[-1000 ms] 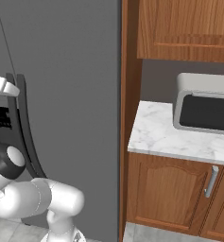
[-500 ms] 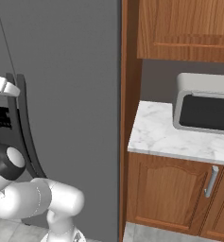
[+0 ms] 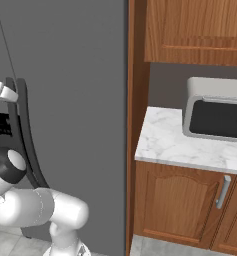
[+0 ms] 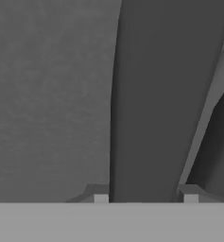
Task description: Open the freezer door, pick up the ice cube tray from the freezer, and place it on the dining counter.
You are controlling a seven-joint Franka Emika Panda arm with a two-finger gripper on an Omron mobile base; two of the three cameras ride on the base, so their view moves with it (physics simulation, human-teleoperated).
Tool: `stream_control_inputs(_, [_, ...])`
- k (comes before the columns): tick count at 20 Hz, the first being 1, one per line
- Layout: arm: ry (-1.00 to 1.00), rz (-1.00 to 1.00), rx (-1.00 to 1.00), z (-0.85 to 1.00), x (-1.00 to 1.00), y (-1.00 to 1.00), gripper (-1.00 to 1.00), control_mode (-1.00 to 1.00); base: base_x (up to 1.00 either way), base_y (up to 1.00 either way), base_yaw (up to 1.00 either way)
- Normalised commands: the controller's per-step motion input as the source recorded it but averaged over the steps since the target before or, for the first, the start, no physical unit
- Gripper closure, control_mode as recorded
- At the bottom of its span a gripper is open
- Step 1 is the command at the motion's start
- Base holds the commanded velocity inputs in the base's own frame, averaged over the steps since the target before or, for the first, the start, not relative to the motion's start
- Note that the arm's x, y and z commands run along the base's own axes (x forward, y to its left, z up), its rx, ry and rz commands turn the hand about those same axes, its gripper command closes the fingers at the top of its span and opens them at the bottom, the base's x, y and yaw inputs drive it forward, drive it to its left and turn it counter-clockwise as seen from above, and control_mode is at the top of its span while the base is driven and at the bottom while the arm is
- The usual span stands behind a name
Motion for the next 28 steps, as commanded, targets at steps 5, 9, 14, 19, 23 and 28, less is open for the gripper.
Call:
stream_control_inputs(5, [0.05,-0.08,-0.05,0.0,0.0,0.44,1.0,-1.0,0.0,0.0,0.0])
stream_control_inputs(9, [0.05,-0.06,-0.04,0.0,0.0,0.35,1.0,-1.0,0.0,0.0,0.0])
stream_control_inputs(14, [0.04,-0.02,-0.04,0.0,-0.12,0.22,1.0,-1.0,0.0,0.0,0.0])
stream_control_inputs(19, [0.0,0.0,-0.04,0.01,-0.38,0.15,1.0,-1.0,0.0,0.0,0.0])
stream_control_inputs(23, [0.0,0.0,-0.04,0.01,-0.52,0.13,1.0,-1.0,0.0,0.0,0.0])
stream_control_inputs(28, [0.0,0.0,-0.04,0.0,-0.45,0.12,1.0,-1.0,0.0,0.0,0.0])
